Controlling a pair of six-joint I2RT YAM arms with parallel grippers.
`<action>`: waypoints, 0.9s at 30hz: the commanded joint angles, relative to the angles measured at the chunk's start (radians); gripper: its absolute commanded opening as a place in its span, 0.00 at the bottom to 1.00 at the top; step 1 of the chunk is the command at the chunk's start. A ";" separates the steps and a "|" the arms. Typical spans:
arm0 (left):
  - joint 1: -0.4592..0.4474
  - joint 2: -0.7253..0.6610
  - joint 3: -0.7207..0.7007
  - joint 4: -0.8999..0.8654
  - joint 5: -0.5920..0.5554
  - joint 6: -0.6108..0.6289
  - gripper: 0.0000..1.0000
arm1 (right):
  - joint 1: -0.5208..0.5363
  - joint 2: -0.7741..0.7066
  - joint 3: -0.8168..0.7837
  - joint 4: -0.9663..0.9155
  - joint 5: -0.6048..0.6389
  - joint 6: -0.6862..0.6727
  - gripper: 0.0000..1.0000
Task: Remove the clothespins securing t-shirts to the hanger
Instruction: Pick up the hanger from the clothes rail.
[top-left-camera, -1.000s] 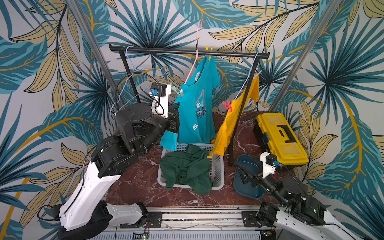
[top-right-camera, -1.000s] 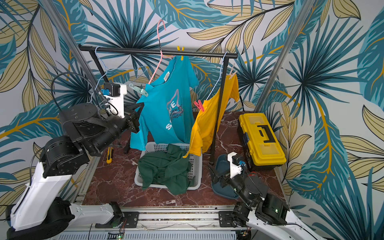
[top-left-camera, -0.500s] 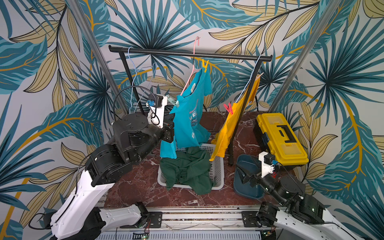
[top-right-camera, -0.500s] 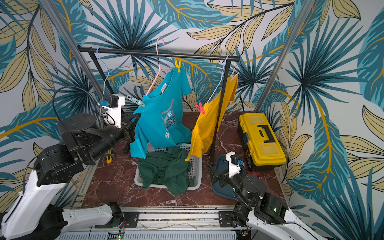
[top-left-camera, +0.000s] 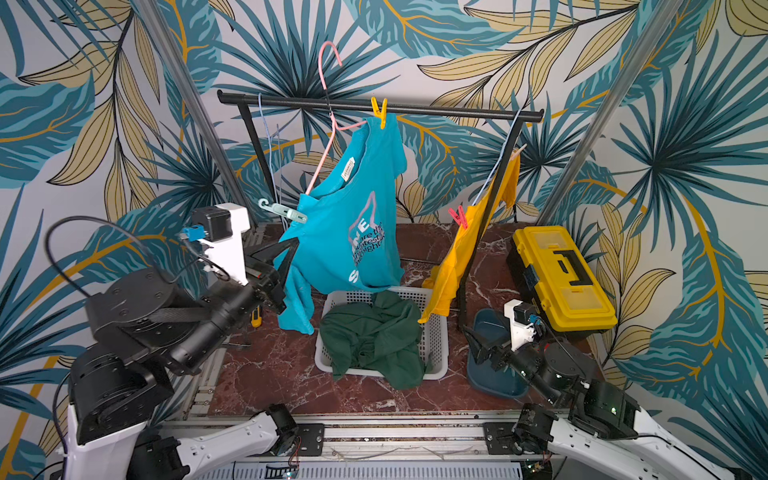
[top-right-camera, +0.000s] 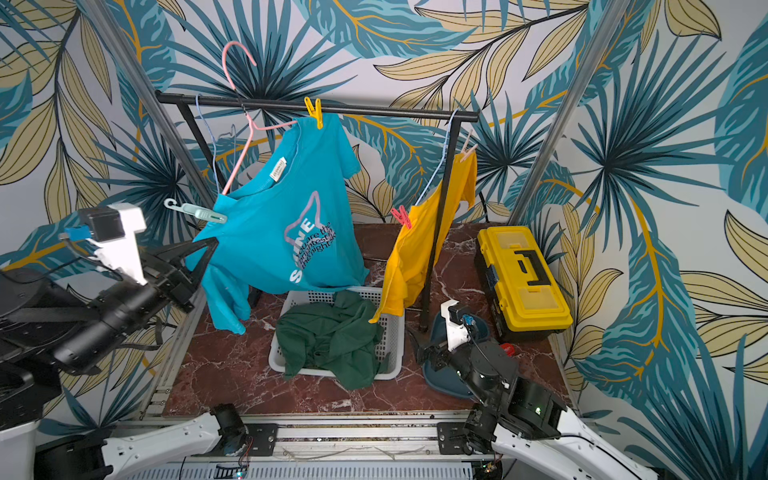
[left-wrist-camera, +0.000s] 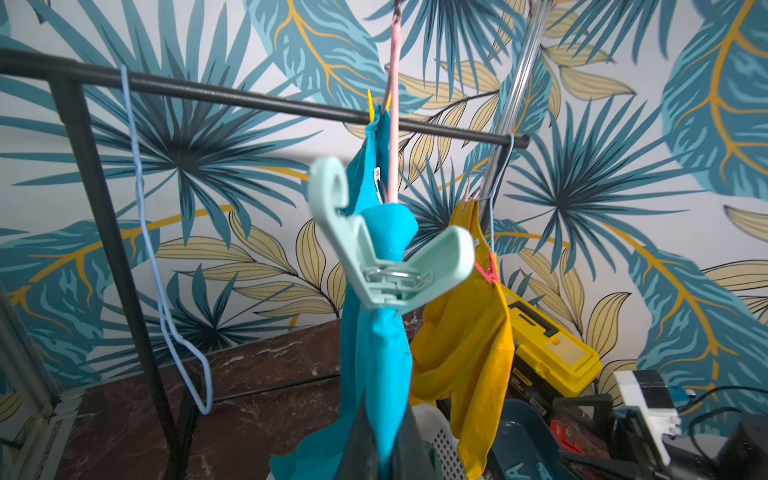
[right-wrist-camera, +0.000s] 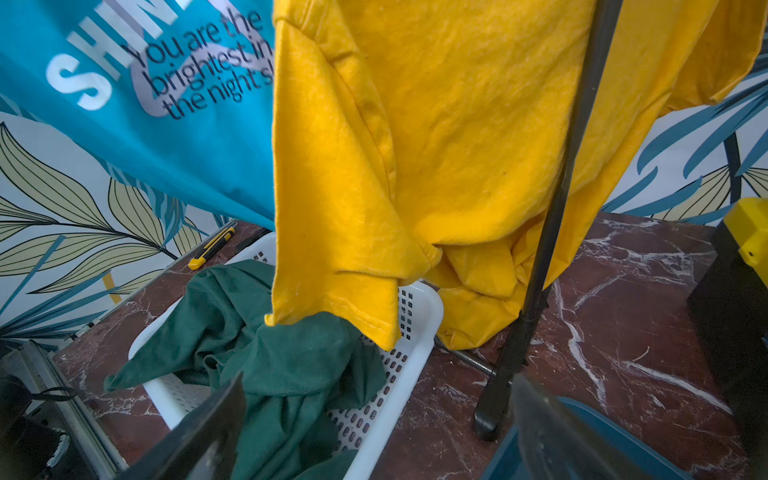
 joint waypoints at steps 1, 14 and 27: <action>0.004 -0.017 0.059 0.055 0.069 -0.016 0.00 | -0.002 0.014 0.003 0.041 0.017 0.012 0.99; 0.004 -0.054 0.099 -0.022 0.230 -0.079 0.00 | -0.002 0.055 0.026 0.049 0.035 0.021 0.99; 0.004 -0.095 0.109 -0.136 0.269 -0.054 0.00 | -0.004 0.094 0.065 0.072 0.027 0.017 0.99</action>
